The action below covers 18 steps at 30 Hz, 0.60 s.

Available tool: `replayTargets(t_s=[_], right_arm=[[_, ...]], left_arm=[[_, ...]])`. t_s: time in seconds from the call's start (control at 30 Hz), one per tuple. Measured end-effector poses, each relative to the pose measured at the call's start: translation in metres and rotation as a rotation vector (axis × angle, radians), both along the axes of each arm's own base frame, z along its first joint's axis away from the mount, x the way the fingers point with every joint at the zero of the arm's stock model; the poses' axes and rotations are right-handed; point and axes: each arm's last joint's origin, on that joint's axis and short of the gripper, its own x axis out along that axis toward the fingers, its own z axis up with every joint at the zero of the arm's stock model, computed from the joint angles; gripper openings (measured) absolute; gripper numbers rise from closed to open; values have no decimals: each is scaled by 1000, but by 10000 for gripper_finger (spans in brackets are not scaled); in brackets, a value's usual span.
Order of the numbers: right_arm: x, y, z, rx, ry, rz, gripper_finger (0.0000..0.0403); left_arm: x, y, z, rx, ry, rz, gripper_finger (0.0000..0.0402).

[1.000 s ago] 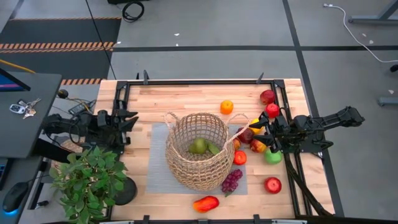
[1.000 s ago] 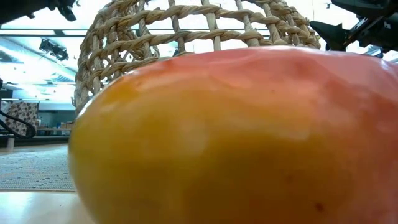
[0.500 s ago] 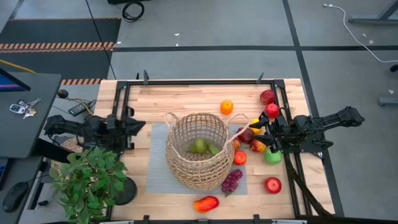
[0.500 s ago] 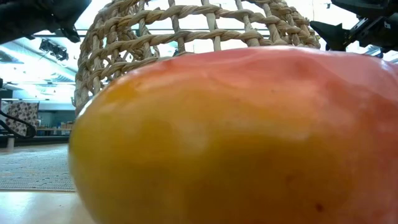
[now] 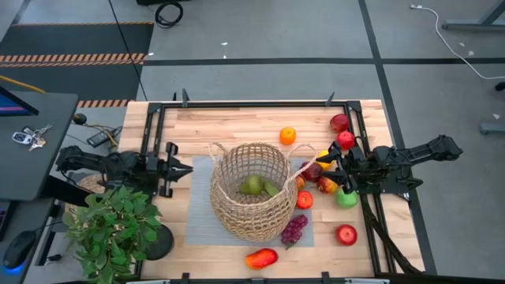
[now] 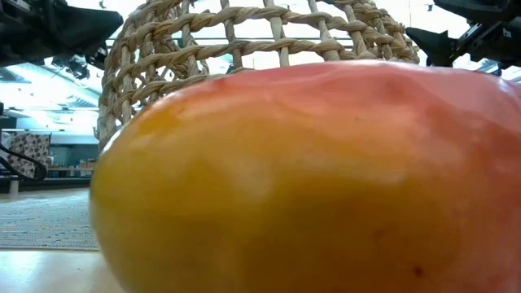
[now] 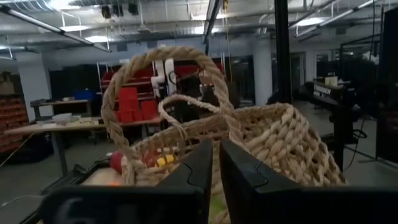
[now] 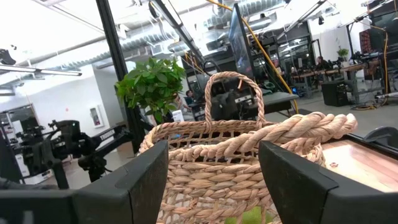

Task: Build produce basket
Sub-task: Put the yellow bell pepper into the brown basket

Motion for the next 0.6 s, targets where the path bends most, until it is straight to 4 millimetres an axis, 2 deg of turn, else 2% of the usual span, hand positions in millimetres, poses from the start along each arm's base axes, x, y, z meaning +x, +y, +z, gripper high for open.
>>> replayTargets(t_s=[0.17, 0.3, 0.37, 0.53, 0.6], right_arm=[[-2, -1, 6, 1, -70, -14, 255], [-9, -3, 30, -61, -208, -70, 254], [-12, -6, 43, -77, -212, -163, 254], [-15, -17, 62, -121, 84, -556, 254], [-21, -23, 76, -98, 137, -710, 254]], left_arm=[[0, 0, -1, 2, 8, 0, 37], [0, 0, -1, 2, 8, 0, 30], [0, 0, -1, 2, 8, 0, 28], [0, 0, -1, 2, 8, 1, 33], [0, 0, -1, 2, 7, 0, 37]])
